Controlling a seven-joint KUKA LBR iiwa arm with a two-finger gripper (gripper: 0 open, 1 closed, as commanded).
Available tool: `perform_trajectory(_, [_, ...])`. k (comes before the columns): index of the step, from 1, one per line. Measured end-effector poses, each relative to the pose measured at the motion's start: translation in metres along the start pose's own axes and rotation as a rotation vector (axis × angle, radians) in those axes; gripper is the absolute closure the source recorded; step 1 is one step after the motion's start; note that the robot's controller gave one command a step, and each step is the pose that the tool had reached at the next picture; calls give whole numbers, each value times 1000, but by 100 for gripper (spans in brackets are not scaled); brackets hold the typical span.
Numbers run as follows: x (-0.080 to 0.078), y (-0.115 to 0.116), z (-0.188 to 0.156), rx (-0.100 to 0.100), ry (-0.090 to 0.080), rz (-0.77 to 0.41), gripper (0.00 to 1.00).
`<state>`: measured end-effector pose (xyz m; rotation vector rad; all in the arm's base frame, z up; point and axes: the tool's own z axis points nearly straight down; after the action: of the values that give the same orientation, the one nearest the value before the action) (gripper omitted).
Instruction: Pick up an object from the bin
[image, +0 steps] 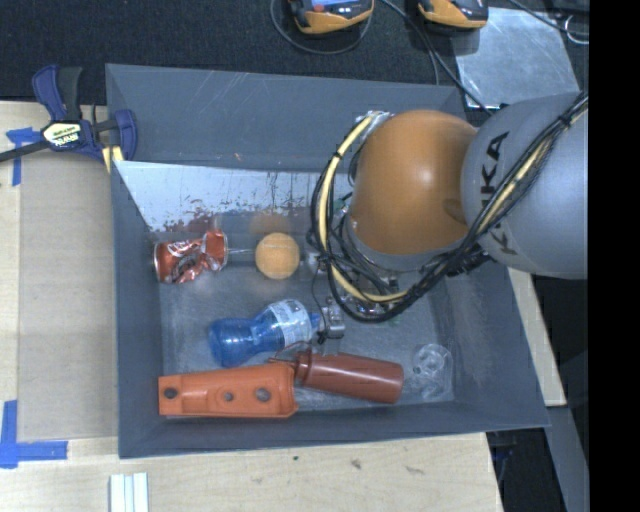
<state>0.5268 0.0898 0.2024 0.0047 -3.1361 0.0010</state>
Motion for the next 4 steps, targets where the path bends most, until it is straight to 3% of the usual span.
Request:
perform_trajectory(1, [-2, -1, -5, -1, -9, 3, 0])
perform_trajectory(2, [-16, 11, 99, -1, -8, -80, 0])
perform_trajectory(3, [-18, 12, 114, -1, -7, -89, 0])
perform_trajectory(4, [-8, 45, 66, -1, -13, -344, 100])
